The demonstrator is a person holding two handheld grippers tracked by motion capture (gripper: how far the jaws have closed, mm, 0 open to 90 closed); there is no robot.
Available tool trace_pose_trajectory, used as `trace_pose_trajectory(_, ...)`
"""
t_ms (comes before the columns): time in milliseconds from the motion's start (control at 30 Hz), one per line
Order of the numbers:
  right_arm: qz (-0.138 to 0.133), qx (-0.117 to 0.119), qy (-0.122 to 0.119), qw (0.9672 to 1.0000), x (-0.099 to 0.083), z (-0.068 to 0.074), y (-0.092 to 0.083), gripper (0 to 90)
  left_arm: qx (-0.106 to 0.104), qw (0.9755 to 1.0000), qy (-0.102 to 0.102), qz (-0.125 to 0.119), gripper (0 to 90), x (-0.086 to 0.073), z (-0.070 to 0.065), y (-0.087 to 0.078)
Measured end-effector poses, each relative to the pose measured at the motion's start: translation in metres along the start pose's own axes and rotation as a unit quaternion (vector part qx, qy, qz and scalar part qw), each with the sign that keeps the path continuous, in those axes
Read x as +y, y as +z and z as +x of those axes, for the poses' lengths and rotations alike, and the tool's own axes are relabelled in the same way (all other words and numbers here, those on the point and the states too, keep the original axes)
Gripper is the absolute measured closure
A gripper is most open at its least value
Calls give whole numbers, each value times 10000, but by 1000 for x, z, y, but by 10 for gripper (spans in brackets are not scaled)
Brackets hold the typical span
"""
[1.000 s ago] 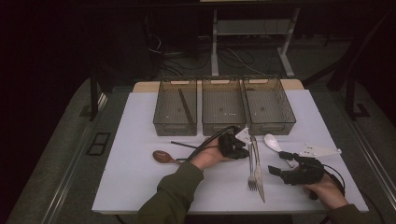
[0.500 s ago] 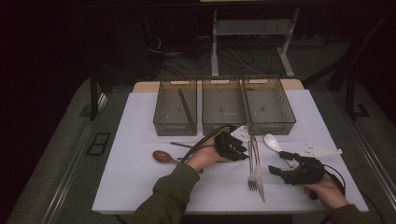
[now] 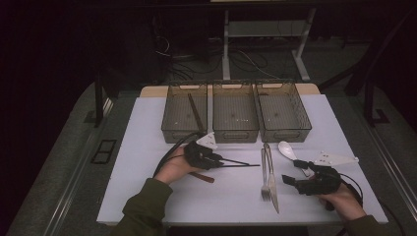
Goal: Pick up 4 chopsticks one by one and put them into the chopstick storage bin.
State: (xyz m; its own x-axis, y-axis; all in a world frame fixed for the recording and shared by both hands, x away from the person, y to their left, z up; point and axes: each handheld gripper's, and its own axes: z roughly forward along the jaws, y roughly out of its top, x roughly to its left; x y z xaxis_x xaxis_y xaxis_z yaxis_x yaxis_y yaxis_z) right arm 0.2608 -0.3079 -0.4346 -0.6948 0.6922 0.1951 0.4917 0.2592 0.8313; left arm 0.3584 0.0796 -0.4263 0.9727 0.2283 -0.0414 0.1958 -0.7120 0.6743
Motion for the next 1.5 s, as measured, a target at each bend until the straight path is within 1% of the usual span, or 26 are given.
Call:
trace_pose_trajectory(67,10,9,12,10000,0,0,0,208,-22,10000,-41,45,739,-6,3,-1)
trace_pose_trajectory(133,7,2,8,10000,0,0,0,208,-121,9999,-85,47,757,-9,3,1)
trace_pose_trajectory(233,16,21,3,10000,0,0,0,207,-110,9997,4,200,773,-10,4,6)
trace_pose_trajectory(267,19,24,13,10000,0,0,-1,208,-101,9997,-15,217,781,-11,3,7)
trace_pose_trajectory(333,12,26,16,10000,0,0,-1,208,-72,9996,69,256,790,-12,5,9)
trace_pose_trajectory(433,15,23,12,10000,0,0,0,208,-83,9997,92,229,812,-13,7,8)
trace_pose_trajectory(467,17,20,9,10000,0,0,0,208,-104,9997,51,217,814,-14,6,8)
trace_pose_trajectory(600,25,6,0,10000,0,0,0,207,-150,9997,88,150,816,-15,7,9)
trace_pose_trajectory(733,35,13,-12,10000,0,0,1,208,-208,9995,183,122,823,-16,9,9)
trace_pose_trajectory(867,40,19,-20,10000,0,0,1,208,-278,9993,225,59,832,-17,11,9)
trace_pose_trajectory(933,36,18,-17,10000,0,0,1,208,-296,9992,258,65,835,-17,11,9)
trace_pose_trajectory(1033,39,20,-17,10000,0,0,1,208,-292,9990,325,85,841,-17,11,9)
trace_pose_trajectory(1133,40,23,-18,10000,0,0,1,208,-306,9989,345,58,845,-17,11,9)
trace_pose_trajectory(1200,36,24,-23,10000,0,0,1,208,-293,9988,393,65,845,-17,12,9)
trace_pose_trajectory(1233,42,24,-19,10000,0,0,1,208,-264,9986,453,55,846,-16,12,9)
trace_pose_trajectory(1367,38,26,-18,10000,0,0,1,208,-185,9989,427,17,847,-15,11,9)
trace_pose_trajectory(1400,38,26,-17,10000,0,0,1,208,-192,9989,434,-1,847,-15,11,9)
trace_pose_trajectory(1500,41,32,-18,10000,0,0,1,208,-167,9987,468,-107,847,-12,10,6)
